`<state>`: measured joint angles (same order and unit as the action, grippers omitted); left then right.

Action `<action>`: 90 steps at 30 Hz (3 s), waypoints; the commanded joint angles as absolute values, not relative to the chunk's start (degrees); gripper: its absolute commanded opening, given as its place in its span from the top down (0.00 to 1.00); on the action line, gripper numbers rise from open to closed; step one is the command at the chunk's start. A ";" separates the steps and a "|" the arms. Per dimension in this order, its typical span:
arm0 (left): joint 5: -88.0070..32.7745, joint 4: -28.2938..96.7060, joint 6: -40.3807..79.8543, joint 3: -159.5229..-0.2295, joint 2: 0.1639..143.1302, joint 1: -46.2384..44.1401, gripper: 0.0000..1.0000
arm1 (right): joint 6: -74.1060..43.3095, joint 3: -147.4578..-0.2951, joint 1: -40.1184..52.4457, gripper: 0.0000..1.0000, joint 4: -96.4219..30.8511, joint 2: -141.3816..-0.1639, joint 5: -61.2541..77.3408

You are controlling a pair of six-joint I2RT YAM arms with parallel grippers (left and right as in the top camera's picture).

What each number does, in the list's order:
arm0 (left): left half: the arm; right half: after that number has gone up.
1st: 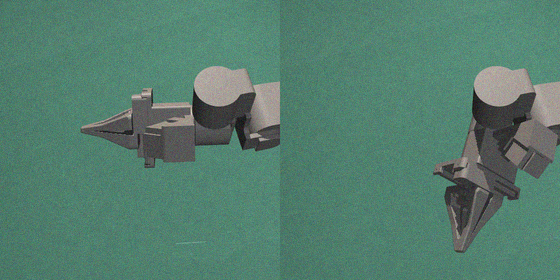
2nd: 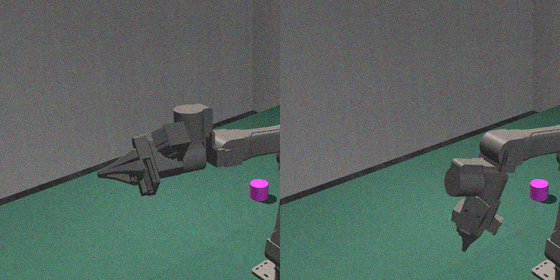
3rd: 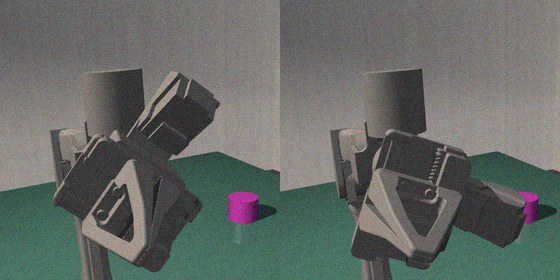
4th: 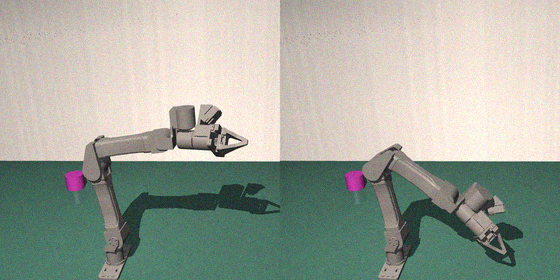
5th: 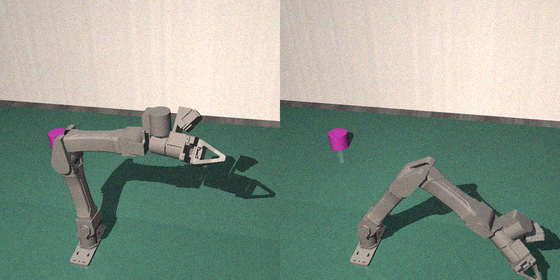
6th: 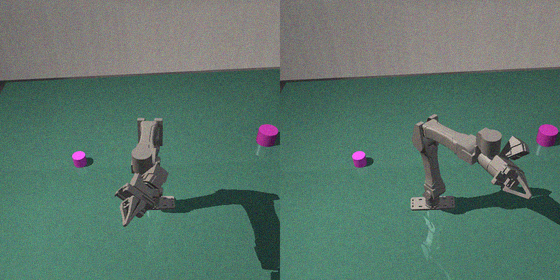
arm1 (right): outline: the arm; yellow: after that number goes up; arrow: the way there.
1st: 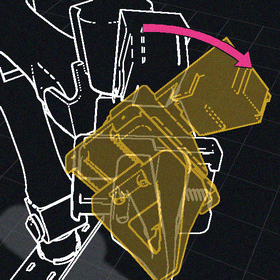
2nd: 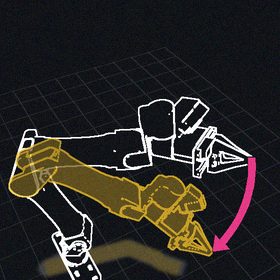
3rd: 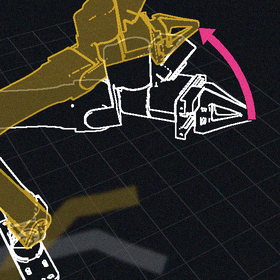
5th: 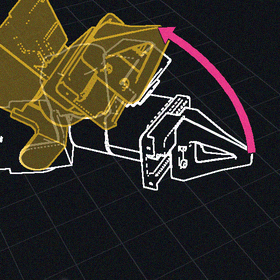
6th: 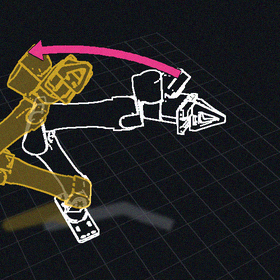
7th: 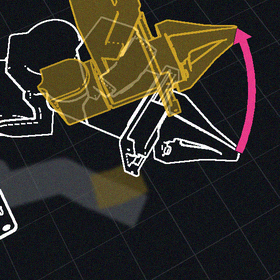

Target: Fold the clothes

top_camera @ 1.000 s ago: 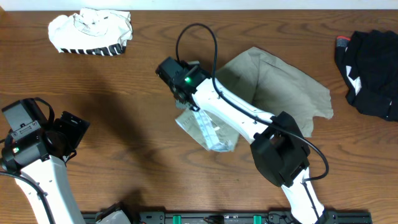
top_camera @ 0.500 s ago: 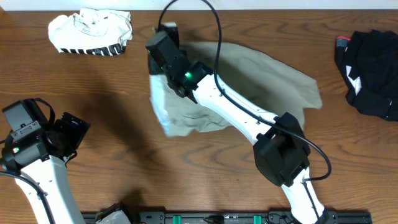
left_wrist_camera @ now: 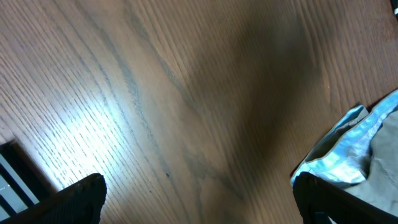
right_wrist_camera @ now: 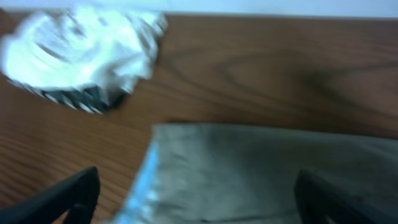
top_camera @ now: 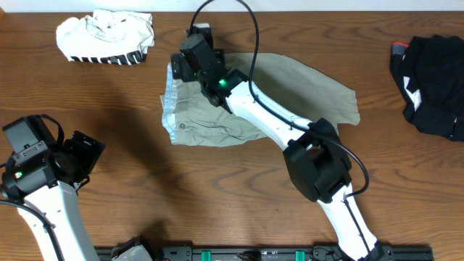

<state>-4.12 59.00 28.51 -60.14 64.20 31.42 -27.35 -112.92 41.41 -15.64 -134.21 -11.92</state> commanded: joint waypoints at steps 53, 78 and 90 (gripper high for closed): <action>-27.94 49.04 15.05 -60.16 73.84 5.15 0.02 | -22.63 -93.86 6.22 0.01 -73.49 -108.38 -4.91; -32.36 32.69 14.39 -60.18 94.43 -2.98 0.01 | -10.41 -75.55 -4.86 0.01 -52.90 -108.38 11.46; -23.51 30.52 14.41 -60.18 94.43 -2.87 0.02 | -9.10 -75.20 -4.84 0.01 -51.72 -108.38 11.64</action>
